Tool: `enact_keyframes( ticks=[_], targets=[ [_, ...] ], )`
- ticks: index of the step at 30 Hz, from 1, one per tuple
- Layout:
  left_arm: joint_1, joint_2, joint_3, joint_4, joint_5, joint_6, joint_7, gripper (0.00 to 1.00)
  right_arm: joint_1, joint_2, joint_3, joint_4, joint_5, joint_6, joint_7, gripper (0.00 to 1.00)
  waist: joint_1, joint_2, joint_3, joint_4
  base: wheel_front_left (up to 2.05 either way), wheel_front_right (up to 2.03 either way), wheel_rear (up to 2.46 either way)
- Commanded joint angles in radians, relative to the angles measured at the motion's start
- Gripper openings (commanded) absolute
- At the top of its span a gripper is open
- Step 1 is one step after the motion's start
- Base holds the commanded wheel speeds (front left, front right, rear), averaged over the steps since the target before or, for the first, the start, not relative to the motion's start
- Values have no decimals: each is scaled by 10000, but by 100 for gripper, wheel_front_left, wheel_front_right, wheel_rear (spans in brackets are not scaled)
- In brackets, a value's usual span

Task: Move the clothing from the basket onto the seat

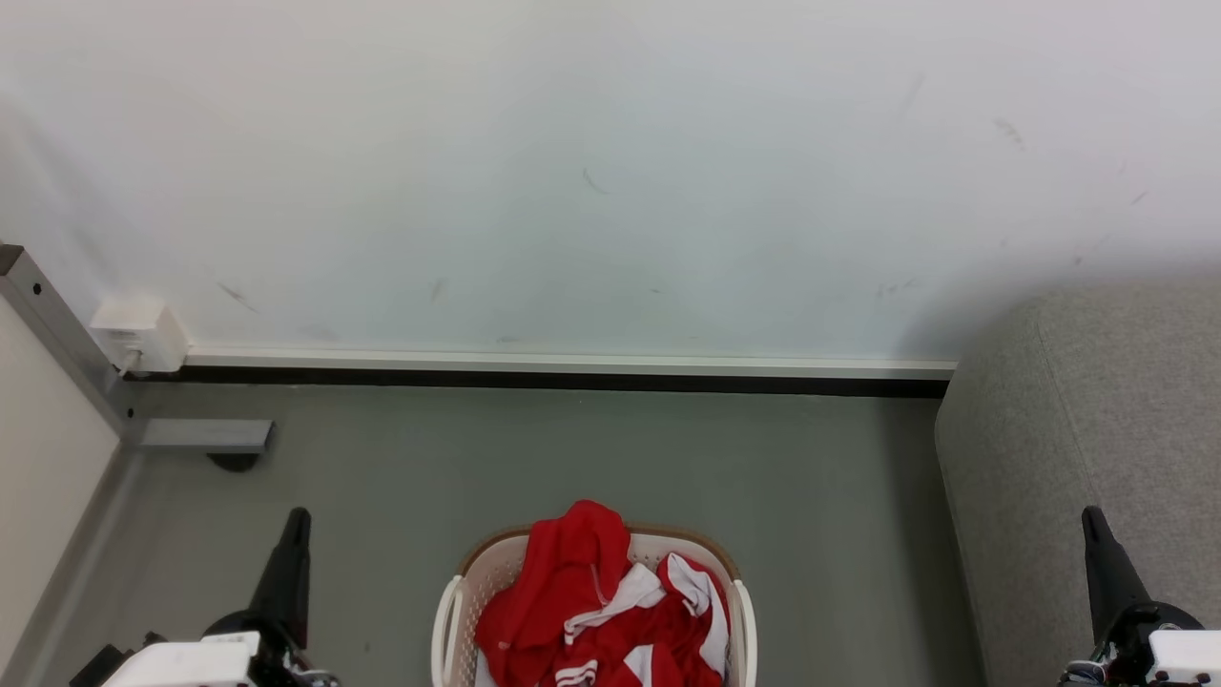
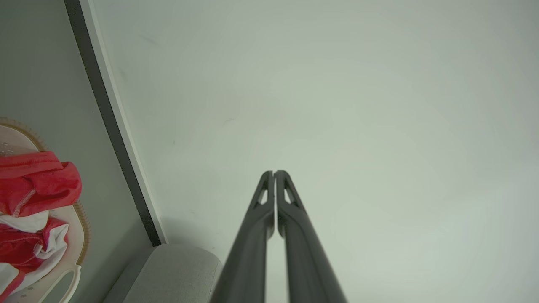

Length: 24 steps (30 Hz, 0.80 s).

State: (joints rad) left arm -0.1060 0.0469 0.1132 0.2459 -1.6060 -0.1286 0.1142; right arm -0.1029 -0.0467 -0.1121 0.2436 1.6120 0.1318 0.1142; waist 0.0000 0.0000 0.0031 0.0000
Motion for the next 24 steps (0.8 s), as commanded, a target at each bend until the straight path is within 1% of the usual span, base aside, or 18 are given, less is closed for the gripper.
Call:
enact_keyframes(
  ticks=[1, 24],
  targets=[
    [-70, 68, 19, -29, -133, -49, 30, 0, -138, -72, -33, 26, 21, -22, 26, 0, 0, 0, 0, 0, 0, 0, 0],
    [-71, 69, 19, -29, -133, -49, 29, 0, -138, -73, -33, 26, 21, -23, 24, 0, 0, 0, 0, 0, 0, 0, 0]
  ],
)
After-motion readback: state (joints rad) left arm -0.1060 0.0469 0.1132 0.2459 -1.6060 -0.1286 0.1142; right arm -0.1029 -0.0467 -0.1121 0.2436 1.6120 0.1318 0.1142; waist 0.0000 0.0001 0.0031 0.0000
